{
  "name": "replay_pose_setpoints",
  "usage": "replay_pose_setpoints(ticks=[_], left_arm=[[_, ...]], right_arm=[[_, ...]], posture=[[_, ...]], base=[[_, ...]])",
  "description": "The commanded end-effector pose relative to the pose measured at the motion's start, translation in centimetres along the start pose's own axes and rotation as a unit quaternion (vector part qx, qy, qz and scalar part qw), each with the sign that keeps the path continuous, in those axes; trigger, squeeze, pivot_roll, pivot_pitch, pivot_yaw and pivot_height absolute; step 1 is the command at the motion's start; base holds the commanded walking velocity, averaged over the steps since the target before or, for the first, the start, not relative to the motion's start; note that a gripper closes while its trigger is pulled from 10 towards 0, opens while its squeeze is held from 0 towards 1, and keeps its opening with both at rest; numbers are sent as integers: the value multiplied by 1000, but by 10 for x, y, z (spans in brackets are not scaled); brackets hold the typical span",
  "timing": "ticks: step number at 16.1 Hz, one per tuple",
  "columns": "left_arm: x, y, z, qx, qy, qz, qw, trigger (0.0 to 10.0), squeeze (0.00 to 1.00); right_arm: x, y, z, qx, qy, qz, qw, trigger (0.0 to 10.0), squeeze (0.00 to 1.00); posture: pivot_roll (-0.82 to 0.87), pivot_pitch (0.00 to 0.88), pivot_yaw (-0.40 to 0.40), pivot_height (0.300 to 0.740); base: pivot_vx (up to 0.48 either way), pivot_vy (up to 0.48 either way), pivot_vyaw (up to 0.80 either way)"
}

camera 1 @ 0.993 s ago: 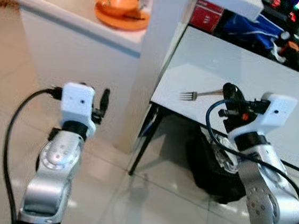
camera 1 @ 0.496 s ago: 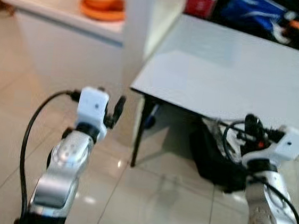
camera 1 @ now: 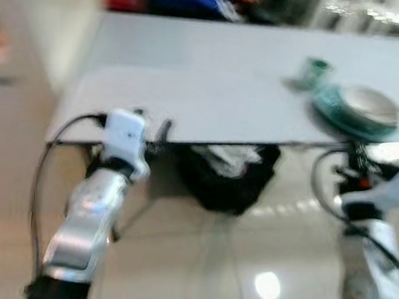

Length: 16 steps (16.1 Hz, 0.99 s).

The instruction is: Setting the table

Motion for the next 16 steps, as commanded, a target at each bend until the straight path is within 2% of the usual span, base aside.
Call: replay_pose_setpoints(ticks=[1,3,7,10,12,14,16], left_arm=[[11,-1,-3,2,13,11,1000,10000,0],[12,1,-4,-2,16,14,1000,10000,0],[16,7,-2,-11,25,22,999,10000,0],[21,12,-2,-16,30,29,999,10000,0],[23,13,-3,-17,32,32,999,10000,0],[23,14,-3,-19,32,34,999,10000,0],[19,14,-3,-19,24,33,999,10000,0]], right_arm=[[17,6,6,-14,27,14,999,10000,0],[24,16,12,-17,57,16,998,10000,0],[37,15,11,-2,99,25,995,10000,0],[47,9,11,9,119,7,993,10000,0],[43,6,12,14,107,45,993,10000,0],[38,7,13,13,92,60,994,10000,0],[33,11,15,-1,65,108,992,10000,0]], posture=[[13,33,-52,740],[6,32,-49,740],[9,30,-51,740],[27,33,-55,740],[35,28,-61,740],[33,27,-59,740],[23,23,-50,740]], base=[[349,0,-800],[345,0,-400],[346,0,0],[347,0,800],[351,0,400],[351,0,0],[351,0,0]])
Point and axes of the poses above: a point about 5 cm out from each wrist's last joint towards the gripper, its own z axis pointing out of the wrist towards the gripper, its own y axis along the axis of the wrist's last joint, x = y × z, the point moved 3 cm from there along z, pointing out of the wrist towards the gripper, and after that the axes turned 11 degrees about z, right-handed, at the moved point
